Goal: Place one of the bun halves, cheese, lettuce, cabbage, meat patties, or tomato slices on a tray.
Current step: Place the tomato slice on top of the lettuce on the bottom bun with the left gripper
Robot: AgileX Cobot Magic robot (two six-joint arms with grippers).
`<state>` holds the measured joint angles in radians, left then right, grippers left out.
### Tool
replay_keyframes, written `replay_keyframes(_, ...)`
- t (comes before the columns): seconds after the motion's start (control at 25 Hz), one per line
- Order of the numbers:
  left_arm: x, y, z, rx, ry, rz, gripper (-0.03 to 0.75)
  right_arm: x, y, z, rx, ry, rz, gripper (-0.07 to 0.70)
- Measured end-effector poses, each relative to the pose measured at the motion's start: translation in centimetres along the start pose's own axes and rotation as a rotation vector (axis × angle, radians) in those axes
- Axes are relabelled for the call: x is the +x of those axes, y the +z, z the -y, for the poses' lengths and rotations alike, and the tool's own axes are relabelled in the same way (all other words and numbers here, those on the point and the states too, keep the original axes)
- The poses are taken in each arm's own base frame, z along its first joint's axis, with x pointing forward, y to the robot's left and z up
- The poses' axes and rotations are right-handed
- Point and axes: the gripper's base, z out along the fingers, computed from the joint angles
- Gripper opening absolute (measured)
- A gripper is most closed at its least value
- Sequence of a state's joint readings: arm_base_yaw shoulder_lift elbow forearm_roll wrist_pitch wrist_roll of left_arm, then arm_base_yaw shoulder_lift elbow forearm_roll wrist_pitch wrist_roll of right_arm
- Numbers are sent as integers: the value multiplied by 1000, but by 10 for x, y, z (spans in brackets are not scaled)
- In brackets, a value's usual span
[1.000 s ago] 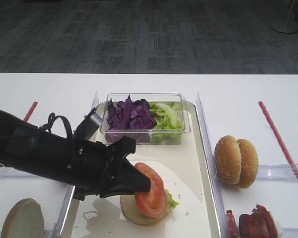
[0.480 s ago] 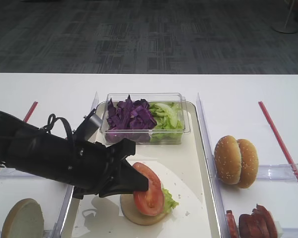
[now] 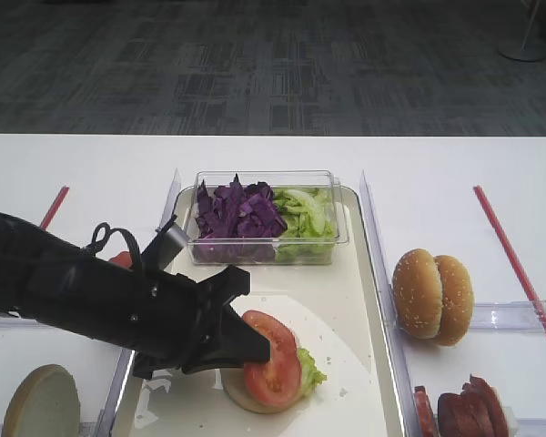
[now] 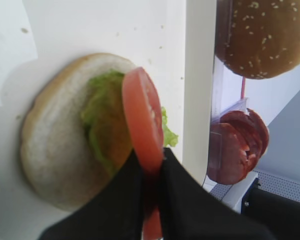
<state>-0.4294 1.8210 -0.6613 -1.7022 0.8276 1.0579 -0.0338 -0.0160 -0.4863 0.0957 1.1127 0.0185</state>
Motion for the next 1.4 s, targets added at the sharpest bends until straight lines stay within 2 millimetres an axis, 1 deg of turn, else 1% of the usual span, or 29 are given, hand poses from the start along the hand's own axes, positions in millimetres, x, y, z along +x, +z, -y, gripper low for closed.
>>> replay_keyframes(0.32,0,1,-2,-8,0,1,34,0,0,0,0,0,0,478)
replay_keyframes(0.44,0,1,-2,-6,18,0,78,0,0,0,0,0,0,478)
replay_keyframes(0.52,0,1,-1,8,21,-6,159,0,0,0,0,0,0,478)
replay_keyframes(0.68,1,1,2,31,22,-16,370,0,0,0,0,0,0,478)
replay_keyframes(0.72,1,1,2,35,22,-17,408,0,0,0,0,0,0,478)
replay_keyframes(0.76,1,1,2,41,22,-18,470,0,0,0,0,0,0,478)
replay_keyframes(0.96,1,1,3,48,23,-18,501,0,0,0,0,0,0,478)
replay_keyframes(1.4,1,1,3,50,42,-13,507,0,0,0,0,0,0,478)
